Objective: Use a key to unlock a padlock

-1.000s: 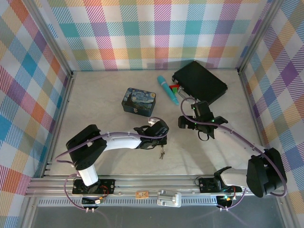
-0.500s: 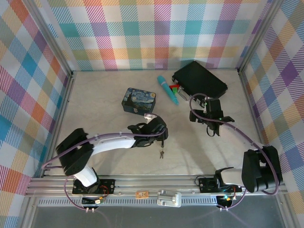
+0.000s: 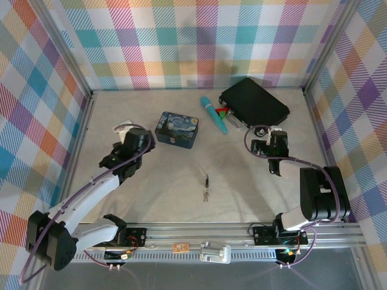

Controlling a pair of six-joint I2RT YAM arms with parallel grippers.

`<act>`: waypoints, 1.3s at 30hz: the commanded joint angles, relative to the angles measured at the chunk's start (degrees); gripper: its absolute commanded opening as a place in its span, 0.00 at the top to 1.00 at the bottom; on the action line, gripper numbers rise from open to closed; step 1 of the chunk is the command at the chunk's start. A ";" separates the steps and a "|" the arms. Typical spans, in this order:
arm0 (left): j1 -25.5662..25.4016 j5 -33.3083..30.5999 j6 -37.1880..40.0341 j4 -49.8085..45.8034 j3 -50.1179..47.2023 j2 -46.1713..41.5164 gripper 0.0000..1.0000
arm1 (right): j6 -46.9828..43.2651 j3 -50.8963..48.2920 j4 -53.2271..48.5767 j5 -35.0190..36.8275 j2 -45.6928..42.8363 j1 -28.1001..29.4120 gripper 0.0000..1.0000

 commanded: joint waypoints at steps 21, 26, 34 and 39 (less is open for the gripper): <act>16.89 14.83 27.37 65.80 -22.68 26.15 0.08 | -0.82 -8.90 26.84 -5.74 2.09 -2.54 0.01; 18.05 14.56 26.73 70.03 -23.24 28.88 0.06 | -1.49 -8.54 26.25 -7.19 2.15 -2.55 0.01; 18.00 14.61 26.58 69.04 -23.00 28.75 0.04 | -1.47 -8.54 26.25 -7.18 2.16 -2.54 0.01; 18.00 14.60 26.59 69.07 -22.97 28.77 0.00 | -1.95 -7.86 24.98 -9.61 2.22 -2.63 0.01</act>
